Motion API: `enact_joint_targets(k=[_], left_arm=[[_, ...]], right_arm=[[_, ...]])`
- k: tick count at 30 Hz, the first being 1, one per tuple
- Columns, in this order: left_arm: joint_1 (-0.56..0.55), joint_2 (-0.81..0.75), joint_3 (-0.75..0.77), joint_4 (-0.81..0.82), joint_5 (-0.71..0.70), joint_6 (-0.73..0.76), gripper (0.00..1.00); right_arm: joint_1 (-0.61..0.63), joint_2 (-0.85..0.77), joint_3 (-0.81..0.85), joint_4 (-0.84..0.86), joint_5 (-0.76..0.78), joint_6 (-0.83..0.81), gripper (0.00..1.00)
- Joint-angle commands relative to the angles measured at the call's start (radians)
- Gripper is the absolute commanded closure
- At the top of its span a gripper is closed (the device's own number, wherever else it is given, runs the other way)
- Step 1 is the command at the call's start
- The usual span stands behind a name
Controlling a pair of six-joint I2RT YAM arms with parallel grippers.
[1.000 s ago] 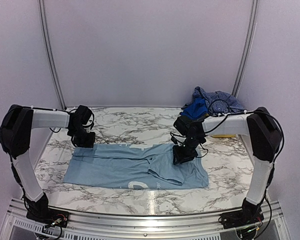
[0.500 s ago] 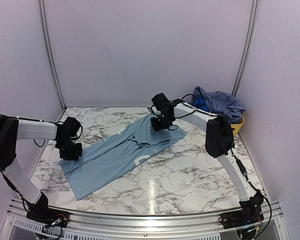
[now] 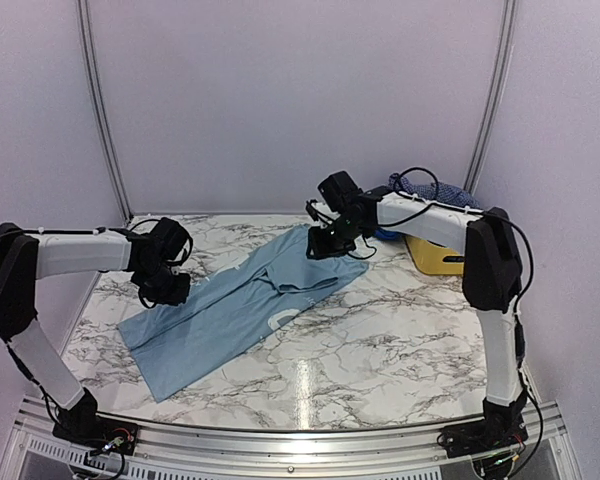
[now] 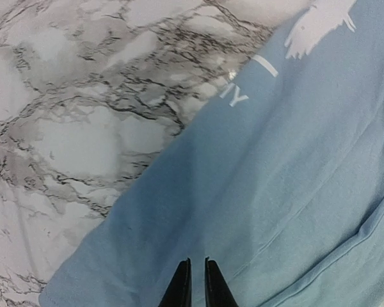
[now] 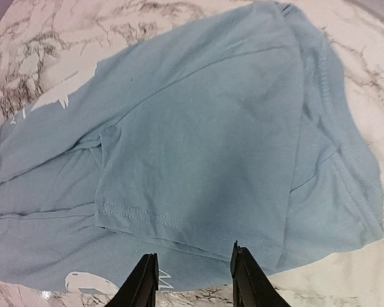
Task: Fold and stack the mixed laundry pile
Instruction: Rotate the rectangle-folded T-shirt at the center of the board.
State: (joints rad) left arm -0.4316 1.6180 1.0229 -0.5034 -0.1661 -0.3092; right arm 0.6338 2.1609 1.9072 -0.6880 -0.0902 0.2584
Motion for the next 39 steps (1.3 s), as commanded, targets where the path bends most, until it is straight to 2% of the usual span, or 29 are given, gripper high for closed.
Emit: enact_joint_targets(k=[1,6,11,18,20,22,31,36,39], left_arm=[[-0.037,0.050,0.029,-0.025,-0.030,0.027,0.90],[-0.040,0.037,0.035,-0.021,-0.003,0.037,0.90],[-0.064,-0.009,0.005,-0.026,0.006,0.108,0.90],[-0.201,-0.061,-0.032,-0.040,0.029,0.174,0.91],[-0.252,-0.055,-0.031,-0.040,0.035,0.182,0.91],[-0.301,-0.034,-0.024,-0.040,0.037,0.185,0.92],[-0.512,0.164,-0.010,-0.041,0.012,0.185,0.98],[-0.650,0.241,0.002,-0.046,0.019,0.091,1.00],[-0.735,0.302,0.072,-0.045,0.045,0.001,1.00]], right_arm=[[0.036,0.090,-0.051,-0.010,-0.020,0.071,0.65],[-0.007,0.136,-0.115,0.049,-0.038,0.083,0.68],[-0.091,0.217,-0.077,0.040,0.033,0.019,0.70],[-0.146,0.399,0.317,-0.017,0.026,-0.071,0.70],[-0.146,0.410,0.407,-0.032,-0.007,-0.085,0.69],[-0.142,0.379,0.430,-0.025,-0.017,-0.083,0.67],[-0.141,0.067,0.209,0.052,-0.096,-0.045,0.60],[-0.144,-0.043,0.117,0.033,-0.107,-0.054,0.59],[-0.155,-0.110,0.028,0.032,-0.105,-0.070,0.59]])
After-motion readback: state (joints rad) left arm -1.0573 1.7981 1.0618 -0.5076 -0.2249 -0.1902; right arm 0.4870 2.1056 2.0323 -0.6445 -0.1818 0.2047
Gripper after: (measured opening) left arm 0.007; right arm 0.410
